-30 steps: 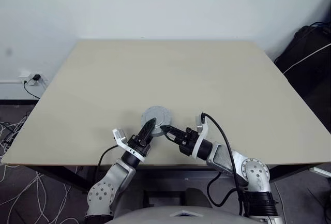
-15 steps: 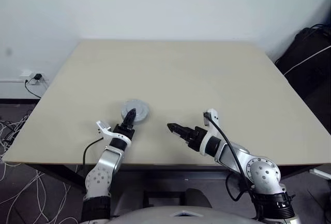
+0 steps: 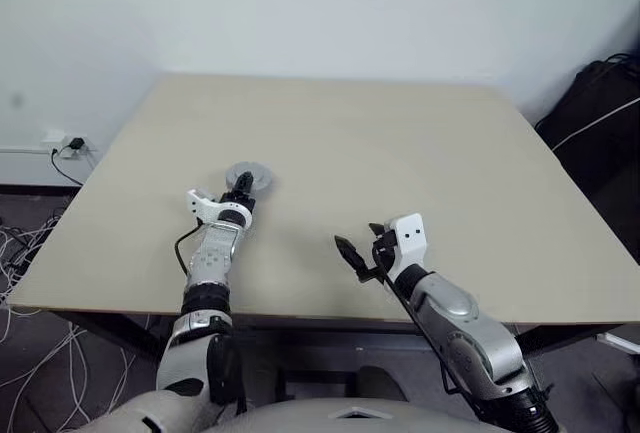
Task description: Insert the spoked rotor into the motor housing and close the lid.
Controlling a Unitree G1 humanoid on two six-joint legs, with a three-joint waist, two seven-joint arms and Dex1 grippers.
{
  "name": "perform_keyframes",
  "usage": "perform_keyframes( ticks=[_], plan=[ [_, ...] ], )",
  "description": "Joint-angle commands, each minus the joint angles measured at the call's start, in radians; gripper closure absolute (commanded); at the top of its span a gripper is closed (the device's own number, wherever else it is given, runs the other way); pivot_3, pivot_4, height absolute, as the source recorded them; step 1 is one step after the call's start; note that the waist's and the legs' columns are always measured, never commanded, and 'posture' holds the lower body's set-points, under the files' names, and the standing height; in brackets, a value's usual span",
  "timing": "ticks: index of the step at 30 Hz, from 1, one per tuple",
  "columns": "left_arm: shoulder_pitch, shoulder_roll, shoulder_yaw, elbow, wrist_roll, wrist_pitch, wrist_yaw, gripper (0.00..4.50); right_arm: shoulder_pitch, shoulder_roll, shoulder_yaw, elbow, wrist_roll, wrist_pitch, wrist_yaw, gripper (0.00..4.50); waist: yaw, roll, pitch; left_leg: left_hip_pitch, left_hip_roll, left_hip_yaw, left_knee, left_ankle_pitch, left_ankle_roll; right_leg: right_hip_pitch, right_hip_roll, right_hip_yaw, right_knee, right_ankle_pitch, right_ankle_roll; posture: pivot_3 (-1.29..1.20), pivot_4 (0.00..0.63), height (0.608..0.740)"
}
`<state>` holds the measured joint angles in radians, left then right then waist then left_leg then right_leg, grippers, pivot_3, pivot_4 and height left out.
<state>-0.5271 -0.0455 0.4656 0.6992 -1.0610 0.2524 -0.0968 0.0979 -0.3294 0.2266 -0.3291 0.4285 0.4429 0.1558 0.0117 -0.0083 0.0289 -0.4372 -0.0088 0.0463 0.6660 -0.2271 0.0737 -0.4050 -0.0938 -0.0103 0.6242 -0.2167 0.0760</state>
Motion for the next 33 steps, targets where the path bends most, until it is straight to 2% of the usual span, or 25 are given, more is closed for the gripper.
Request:
perform_keyframes(
  ticks=[1, 6, 11, 13, 14, 18, 24, 27, 29, 31, 33],
  plan=[
    [-0.103, 0.029, 0.052, 0.095, 0.037, -0.058, -0.007, 2.36, -0.002, 0.022, -0.019, -0.004, -0.042, -0.040, 0.018, 0.00, 0.000, -0.001, 0.000, 0.000, 0.000, 0.000, 0.000, 0.000, 0.000, 0.000, 0.000, 0.000, 0.000, 0.000, 0.000, 0.00, 0.000, 0.740],
    [-0.169, 0.053, 0.097, 0.243, 0.109, -0.087, 0.048, 2.36, 0.011, 0.044, -0.033, -0.009, -0.064, -0.029, 0.039, 0.00, 0.002, -0.002, 0.000, 0.000, 0.001, 0.000, 0.000, 0.000, 0.000, -0.001, 0.000, 0.000, 0.000, 0.001, -0.001, 0.00, 0.000, 0.740],
    [-0.115, 0.031, 0.087, 0.217, 0.179, -0.042, 0.113, 2.36, 0.022, 0.064, -0.042, -0.014, -0.067, 0.015, 0.045, 0.00, 0.000, -0.003, -0.002, 0.009, 0.003, 0.000, 0.000, -0.003, -0.005, 0.008, -0.002, 0.000, 0.000, 0.002, -0.001, 0.00, 0.000, 0.740],
    [-0.056, 0.009, 0.084, 0.150, 0.186, -0.002, 0.150, 1.60, 0.025, 0.074, -0.045, -0.014, -0.071, 0.027, 0.045, 0.00, -0.008, -0.002, -0.006, 0.009, 0.003, 0.001, -0.001, -0.003, -0.006, 0.007, -0.002, 0.000, 0.000, 0.002, -0.001, 0.00, 0.000, 0.740],
    [-0.008, -0.008, 0.079, 0.090, 0.184, 0.031, 0.173, 1.39, 0.025, 0.078, -0.047, -0.013, -0.074, 0.031, 0.045, 0.00, -0.011, -0.001, -0.007, 0.010, 0.004, 0.001, -0.001, -0.003, -0.006, 0.008, -0.003, 0.000, 0.000, 0.002, -0.002, 0.00, 0.000, 0.740],
    [0.156, -0.068, 0.069, -0.138, 0.172, 0.127, 0.247, 0.09, 0.026, 0.090, -0.051, -0.011, -0.079, 0.049, 0.046, 0.00, -0.026, 0.003, -0.021, 0.012, 0.003, 0.001, -0.004, -0.004, -0.006, 0.008, -0.004, 0.001, -0.001, 0.001, -0.003, 0.00, 0.000, 0.740],
    [0.440, -0.120, -0.005, -0.505, 0.135, 0.326, 0.322, 0.04, 0.016, 0.103, -0.045, -0.005, -0.093, 0.071, 0.067, 0.00, -0.042, 0.005, -0.028, 0.023, 0.005, 0.002, -0.011, -0.006, -0.009, 0.013, -0.003, 0.005, 0.000, -0.003, -0.007, 0.00, 0.000, 0.740],
    [0.595, -0.070, -0.127, -0.696, 0.177, 0.403, 0.278, 0.04, 0.014, 0.110, -0.050, -0.002, -0.095, 0.077, 0.075, 0.00, -0.051, 0.008, -0.031, 0.025, 0.007, 0.003, -0.012, -0.007, -0.011, 0.014, -0.003, 0.007, 0.000, -0.004, -0.009, 0.00, 0.000, 0.740],
    [0.680, -0.017, -0.229, -0.799, 0.268, 0.363, 0.209, 0.04, 0.016, 0.114, -0.052, 0.002, -0.100, 0.071, 0.078, 0.00, -0.050, 0.010, -0.032, 0.026, 0.007, 0.004, -0.012, -0.008, -0.012, 0.014, -0.003, 0.008, 0.000, -0.005, -0.009, 0.00, 0.000, 0.740],
    [0.758, 0.043, -0.340, -0.880, 0.420, 0.247, 0.135, 0.04, 0.019, 0.125, -0.057, 0.011, -0.114, 0.052, 0.069, 0.00, -0.044, 0.011, -0.032, 0.026, 0.007, 0.005, -0.014, -0.009, -0.012, 0.013, -0.003, 0.008, 0.000, -0.006, -0.010, 0.00, 0.000, 0.740],
    [0.813, 0.055, -0.391, -0.914, 0.529, 0.110, 0.092, 0.04, 0.023, 0.141, -0.063, 0.027, -0.144, 0.014, 0.048, 0.00, -0.041, 0.011, -0.031, 0.026, 0.007, 0.006, -0.016, -0.009, -0.012, 0.011, -0.004, 0.008, 0.000, -0.006, -0.010, 0.00, 0.000, 0.740]
  ],
)
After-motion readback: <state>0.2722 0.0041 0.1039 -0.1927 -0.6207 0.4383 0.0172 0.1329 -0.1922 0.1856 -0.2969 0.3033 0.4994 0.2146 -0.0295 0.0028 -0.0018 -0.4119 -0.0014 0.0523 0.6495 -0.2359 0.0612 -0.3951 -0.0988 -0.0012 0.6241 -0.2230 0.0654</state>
